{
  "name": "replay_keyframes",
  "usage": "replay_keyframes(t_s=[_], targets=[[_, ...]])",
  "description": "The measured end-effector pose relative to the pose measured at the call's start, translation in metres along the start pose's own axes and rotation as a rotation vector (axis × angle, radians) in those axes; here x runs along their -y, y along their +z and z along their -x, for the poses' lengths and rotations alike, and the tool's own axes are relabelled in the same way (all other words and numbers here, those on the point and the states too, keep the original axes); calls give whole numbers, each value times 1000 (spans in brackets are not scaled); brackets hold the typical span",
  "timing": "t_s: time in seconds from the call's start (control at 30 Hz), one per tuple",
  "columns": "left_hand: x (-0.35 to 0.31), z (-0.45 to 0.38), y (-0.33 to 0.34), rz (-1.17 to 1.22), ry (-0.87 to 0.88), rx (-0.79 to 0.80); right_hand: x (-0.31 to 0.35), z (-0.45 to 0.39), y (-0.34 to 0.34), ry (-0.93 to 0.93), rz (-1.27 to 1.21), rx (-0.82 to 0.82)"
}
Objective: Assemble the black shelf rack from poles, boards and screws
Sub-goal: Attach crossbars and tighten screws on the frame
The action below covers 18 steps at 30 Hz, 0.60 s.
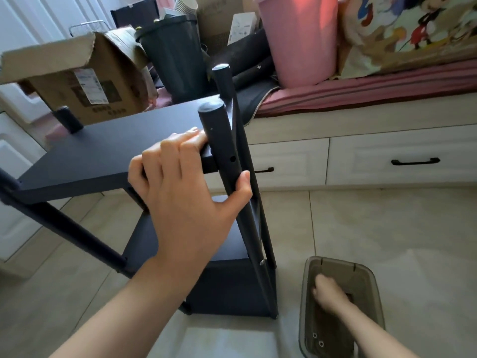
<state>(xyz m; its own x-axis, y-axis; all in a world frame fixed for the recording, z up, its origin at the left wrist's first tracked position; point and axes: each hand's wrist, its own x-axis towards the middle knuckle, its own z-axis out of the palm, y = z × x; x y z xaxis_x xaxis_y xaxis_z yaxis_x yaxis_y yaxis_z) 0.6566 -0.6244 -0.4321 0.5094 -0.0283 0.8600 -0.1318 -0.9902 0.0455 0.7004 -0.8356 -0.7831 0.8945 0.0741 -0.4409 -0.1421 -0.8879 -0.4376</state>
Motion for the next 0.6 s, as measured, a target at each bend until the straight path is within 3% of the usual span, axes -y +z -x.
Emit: replay_keyframes(t_s=[0.13, 0.3, 0.6], targets=[[3, -1, -4, 30, 35, 20, 18, 28, -28, -42, -30, -31], [7, -1, -12, 31, 58, 108, 62, 86, -90, -172, -177, -181], [17, -5, -26, 120, 13, 169, 181, 216, -223, -435, -873, -304]])
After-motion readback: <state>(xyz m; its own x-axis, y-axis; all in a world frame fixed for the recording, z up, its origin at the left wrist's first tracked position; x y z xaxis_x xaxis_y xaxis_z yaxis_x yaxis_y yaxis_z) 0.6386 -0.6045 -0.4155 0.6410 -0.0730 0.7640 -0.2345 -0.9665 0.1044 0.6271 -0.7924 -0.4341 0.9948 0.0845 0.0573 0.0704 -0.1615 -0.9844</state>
